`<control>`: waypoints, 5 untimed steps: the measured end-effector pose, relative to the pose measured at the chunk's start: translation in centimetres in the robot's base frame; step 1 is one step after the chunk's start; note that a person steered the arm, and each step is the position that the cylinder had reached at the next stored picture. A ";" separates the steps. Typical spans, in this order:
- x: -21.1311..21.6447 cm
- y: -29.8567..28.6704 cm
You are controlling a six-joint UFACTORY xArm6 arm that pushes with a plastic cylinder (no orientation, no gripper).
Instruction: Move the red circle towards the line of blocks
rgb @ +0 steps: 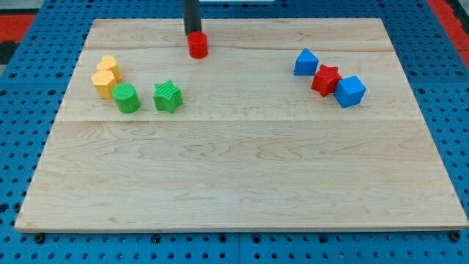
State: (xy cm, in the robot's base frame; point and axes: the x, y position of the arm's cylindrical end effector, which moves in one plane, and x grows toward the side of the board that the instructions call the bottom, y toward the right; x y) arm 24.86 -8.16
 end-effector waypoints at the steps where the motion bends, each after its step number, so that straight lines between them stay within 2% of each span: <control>1: 0.9 6.4; 2: -1.1 3.1; 3: -3.3 -2.9; 4: 2.3 -5.3; 5: 3.3 5.0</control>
